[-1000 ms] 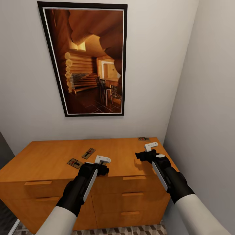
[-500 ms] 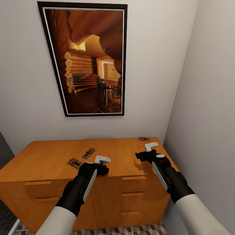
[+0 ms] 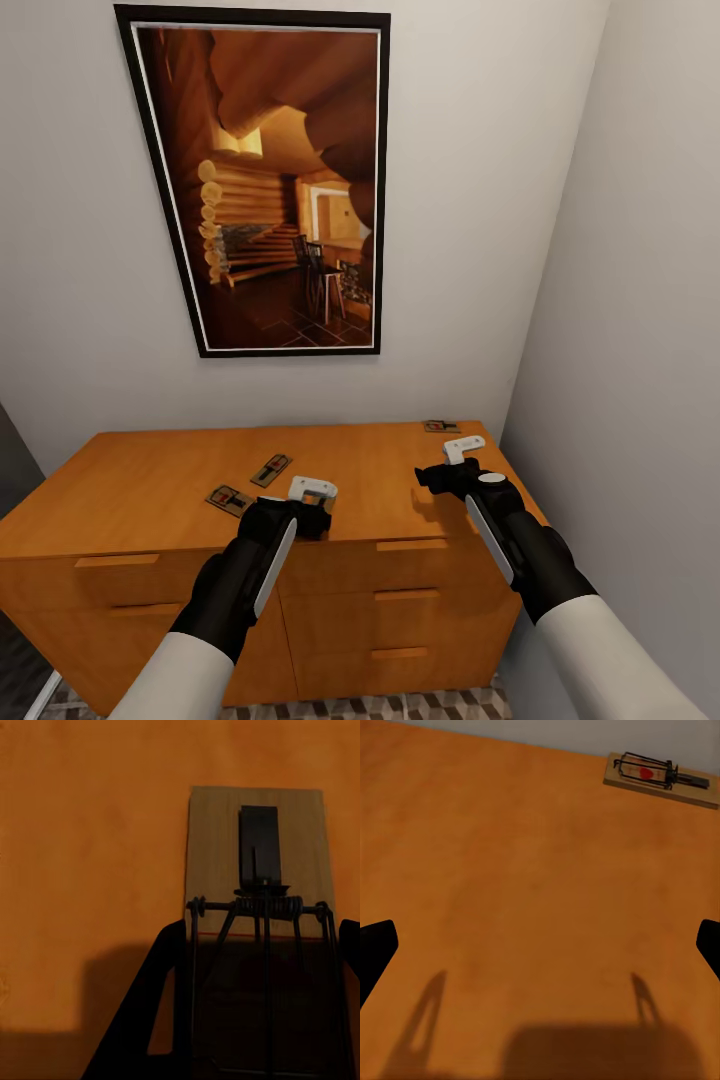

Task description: Take the four mousetraps from the cabinet in the bathroom and place them on the bathroom floor. Make sure all four end up on the same floor surface, and ensure that at least two of them are either under or directly next to the same bathroom sink.

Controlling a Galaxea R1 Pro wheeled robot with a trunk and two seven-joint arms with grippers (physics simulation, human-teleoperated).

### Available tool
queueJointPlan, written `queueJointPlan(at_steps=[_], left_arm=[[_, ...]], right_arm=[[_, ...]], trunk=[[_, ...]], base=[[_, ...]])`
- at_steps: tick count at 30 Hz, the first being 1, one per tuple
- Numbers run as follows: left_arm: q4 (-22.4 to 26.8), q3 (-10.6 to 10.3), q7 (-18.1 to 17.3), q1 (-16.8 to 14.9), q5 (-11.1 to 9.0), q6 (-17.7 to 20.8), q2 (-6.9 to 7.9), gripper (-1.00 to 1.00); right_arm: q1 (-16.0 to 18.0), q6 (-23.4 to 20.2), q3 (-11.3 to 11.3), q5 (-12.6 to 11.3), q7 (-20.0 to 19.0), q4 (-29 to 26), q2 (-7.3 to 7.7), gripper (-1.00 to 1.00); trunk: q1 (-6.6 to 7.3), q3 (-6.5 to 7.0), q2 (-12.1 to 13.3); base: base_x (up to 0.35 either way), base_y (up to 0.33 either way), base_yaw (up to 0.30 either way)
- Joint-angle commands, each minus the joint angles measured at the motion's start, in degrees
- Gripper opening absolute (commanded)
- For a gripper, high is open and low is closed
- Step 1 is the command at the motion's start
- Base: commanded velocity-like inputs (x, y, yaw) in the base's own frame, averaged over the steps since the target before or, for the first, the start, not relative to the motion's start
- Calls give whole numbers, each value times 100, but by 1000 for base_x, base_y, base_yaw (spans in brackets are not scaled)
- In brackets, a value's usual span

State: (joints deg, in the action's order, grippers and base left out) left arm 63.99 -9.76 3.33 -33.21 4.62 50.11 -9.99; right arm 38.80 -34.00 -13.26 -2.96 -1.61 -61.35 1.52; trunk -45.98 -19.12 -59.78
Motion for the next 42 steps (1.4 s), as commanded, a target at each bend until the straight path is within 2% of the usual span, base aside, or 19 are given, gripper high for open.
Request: queueJointPlan(at_steps=[1, 24, 42], left_arm=[[-71, -9, -16, -2, 30, 25, -1, -100], [-71, -26, -16, -2, 30, 25, -1, -100], [-53, -40, -1, -2, 50, 16, -1, -100]], right_arm=[[5, -28, -12, -29, 5, -8, 6, 100], [5, -28, -19, -29, 6, -9, 6, 100], [5, -28, -19, -29, 5, -7, 6, 100]], trunk=[[-1, -8, -4], [-1, -8, -4], [394, 315, 718]], base=[[0, 0, 0], [0, 0, 0], [0, 0, 0]])
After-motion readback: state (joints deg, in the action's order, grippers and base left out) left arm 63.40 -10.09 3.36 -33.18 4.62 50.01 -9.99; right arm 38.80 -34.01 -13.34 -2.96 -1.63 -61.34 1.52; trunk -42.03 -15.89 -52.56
